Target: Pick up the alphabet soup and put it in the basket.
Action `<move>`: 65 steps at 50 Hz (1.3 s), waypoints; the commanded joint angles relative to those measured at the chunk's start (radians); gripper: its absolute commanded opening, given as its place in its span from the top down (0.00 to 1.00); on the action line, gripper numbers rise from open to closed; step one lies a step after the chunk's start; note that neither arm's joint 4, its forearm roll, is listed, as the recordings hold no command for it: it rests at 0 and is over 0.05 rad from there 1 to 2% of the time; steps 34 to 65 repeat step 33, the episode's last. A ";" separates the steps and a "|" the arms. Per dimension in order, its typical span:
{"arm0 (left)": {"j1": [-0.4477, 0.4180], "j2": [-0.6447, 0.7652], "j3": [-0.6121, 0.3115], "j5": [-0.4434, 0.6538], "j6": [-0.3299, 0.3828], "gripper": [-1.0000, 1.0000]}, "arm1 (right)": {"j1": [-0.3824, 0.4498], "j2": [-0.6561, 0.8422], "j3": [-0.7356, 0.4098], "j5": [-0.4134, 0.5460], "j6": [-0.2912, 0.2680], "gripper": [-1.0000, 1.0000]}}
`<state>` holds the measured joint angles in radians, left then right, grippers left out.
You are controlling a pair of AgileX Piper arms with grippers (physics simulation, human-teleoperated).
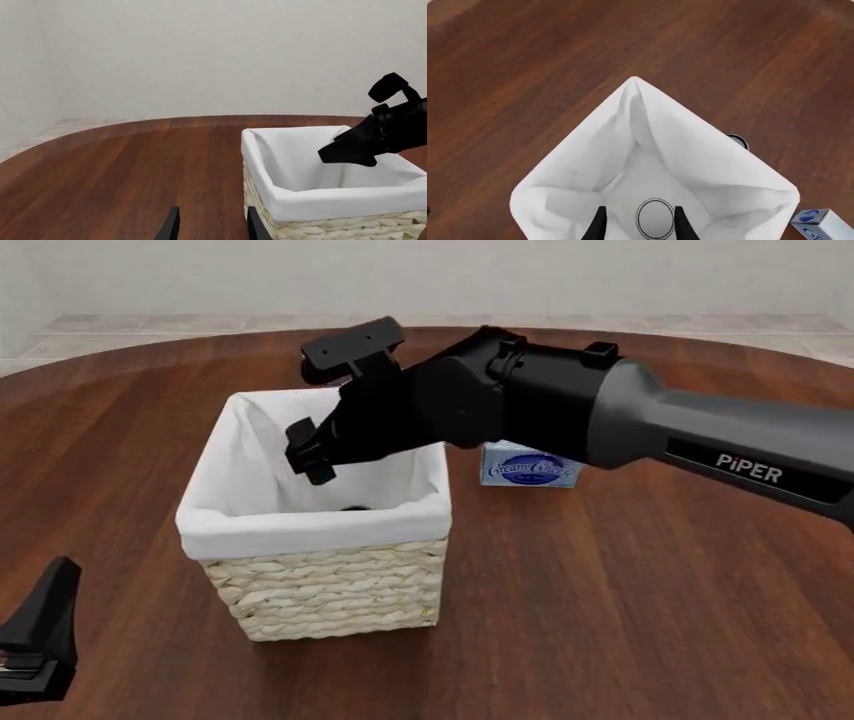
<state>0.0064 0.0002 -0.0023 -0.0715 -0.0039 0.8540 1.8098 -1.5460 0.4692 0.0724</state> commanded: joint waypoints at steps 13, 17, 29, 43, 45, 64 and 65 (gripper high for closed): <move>-0.006 0.000 0.000 0.001 0.008 0.00 | -0.016 -0.080 -0.013 0.032 -0.010 0.00; -0.008 0.000 0.000 0.002 0.009 0.00 | -0.020 -0.098 -0.011 0.033 -0.010 0.00; -0.009 0.000 0.000 0.002 0.011 0.00 | -0.020 -0.168 0.008 0.026 -0.001 0.00; -0.010 0.000 0.000 0.003 0.011 0.00 | -0.017 -0.194 0.035 0.016 0.004 0.00; -0.010 0.000 0.000 0.003 0.011 0.00 | -0.017 -0.194 0.035 0.016 0.004 0.00; -0.010 0.000 0.000 0.003 0.011 0.00 | -0.017 -0.194 0.035 0.016 0.004 0.00; -0.010 0.000 0.000 0.003 0.011 0.00 | -0.017 -0.194 0.035 0.016 0.004 0.00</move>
